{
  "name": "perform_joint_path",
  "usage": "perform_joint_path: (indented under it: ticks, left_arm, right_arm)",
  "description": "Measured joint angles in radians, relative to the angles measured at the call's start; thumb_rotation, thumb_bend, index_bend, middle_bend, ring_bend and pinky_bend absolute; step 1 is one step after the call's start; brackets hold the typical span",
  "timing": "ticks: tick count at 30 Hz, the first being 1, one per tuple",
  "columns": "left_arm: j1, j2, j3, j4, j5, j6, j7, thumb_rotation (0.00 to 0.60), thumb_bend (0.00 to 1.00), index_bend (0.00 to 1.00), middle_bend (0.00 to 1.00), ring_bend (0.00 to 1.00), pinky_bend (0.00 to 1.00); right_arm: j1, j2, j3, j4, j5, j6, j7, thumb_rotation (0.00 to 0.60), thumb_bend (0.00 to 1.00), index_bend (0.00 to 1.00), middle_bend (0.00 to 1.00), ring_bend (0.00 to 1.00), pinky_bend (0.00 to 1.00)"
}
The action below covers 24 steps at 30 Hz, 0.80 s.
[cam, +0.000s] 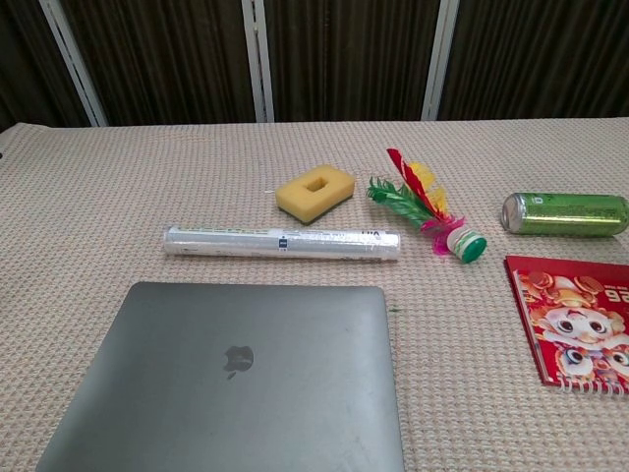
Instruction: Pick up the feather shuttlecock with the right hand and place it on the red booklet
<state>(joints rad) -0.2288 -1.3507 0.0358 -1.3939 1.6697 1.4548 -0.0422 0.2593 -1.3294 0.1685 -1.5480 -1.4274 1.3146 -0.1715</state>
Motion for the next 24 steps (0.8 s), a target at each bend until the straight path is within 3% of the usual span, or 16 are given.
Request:
perform_joint_path:
  ticks: [9,16,24]
  left_arm:
    - [-0.029,0.01,-0.014,0.003,-0.047,-0.08,-0.057,0.6,0.03,0.0,0.0,0.0,0.0]
    - [-0.06,0.016,-0.024,0.02,-0.092,-0.156,-0.113,0.6,0.03,0.0,0.0,0.0,0.0]
    - [-0.072,0.011,-0.03,0.049,-0.125,-0.196,-0.132,0.6,0.03,0.0,0.0,0.0,0.0]
  right_arm:
    - [0.227,-0.204,0.122,0.006,0.211,-0.193,-0.245,0.6,0.11,0.23,0.0,0.0,0.0]
    - [0.387,-0.373,0.203,0.174,0.358,-0.266,-0.366,0.6,0.11,0.22,0.0,0.0,0.0]
    - [0.499,-0.47,0.249,0.379,0.415,-0.341,-0.391,0.6,0.11,0.21,0.0,0.0,0.0]
